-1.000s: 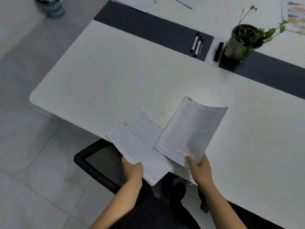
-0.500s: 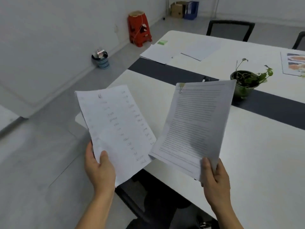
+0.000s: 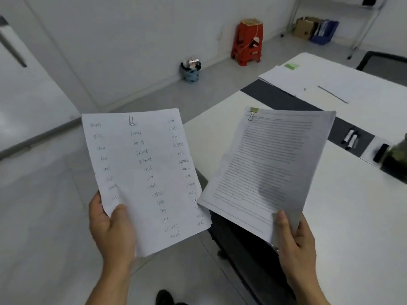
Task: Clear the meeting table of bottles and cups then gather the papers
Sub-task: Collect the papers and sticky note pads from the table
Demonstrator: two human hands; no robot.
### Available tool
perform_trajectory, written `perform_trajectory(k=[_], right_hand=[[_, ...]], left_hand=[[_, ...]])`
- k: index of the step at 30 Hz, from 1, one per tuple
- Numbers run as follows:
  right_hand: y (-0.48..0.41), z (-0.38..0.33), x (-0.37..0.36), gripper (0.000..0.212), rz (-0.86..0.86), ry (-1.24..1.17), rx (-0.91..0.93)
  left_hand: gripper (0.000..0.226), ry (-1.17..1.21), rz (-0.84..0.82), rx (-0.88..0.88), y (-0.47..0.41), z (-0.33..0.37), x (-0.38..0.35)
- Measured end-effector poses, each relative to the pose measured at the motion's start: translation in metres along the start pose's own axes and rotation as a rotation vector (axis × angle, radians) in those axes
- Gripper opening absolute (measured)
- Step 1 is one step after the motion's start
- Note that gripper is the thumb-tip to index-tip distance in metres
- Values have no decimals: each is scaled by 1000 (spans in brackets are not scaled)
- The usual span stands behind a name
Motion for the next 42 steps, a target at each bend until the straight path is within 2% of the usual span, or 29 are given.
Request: perform_trajectory(k=[4,9,15,21,23,25,27,29,33,35,37,42], right_hand=[[13,5,-110,15,-45,46,13],[8,-3,-228,17,-141,83,22],[-36,-9,-311,20,-66,86,52],[-130,8,-391,12,86,85,45],[-171,8,-421,17,115,60,48],[-210,0,-453,18,140,40,47],[-250,-13,-482,9,155,19,41],[-285,-27,-504,14,180,12,33],[-351,-49,-525,14,251,59,37],[-386,-50,-530,28,317,82,42],[-425,-47,-535,34,386,97,34],[-528,-49,-552,17,567,99,1]], left_hand=[[48,16,37,54,-96,-18,53],[46,20,68,65,-200,-18,89],[46,27,1,39,-311,-4,46],[47,15,-111,-57,-430,24,-63],[49,-1,-144,-91,-473,40,-105],[50,-5,-178,-140,-511,66,-143],[50,-4,-209,-181,-547,92,-180],[53,3,-234,-165,-576,110,-217],[54,27,-320,-152,-622,137,-303],[50,33,-370,-152,-641,143,-355],[47,47,-420,-147,-661,146,-411],[41,43,-600,-143,-717,157,-570]])
Point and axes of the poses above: each hand's wrist, its own y-axis away from the middle knuckle, its own x-axis out of the back of the hand, z = x × y, the point moved 6 cm from there along -y, towards the middle knuckle, and after that the axes turned 6 degrees about -y, right-handed, at the moved point
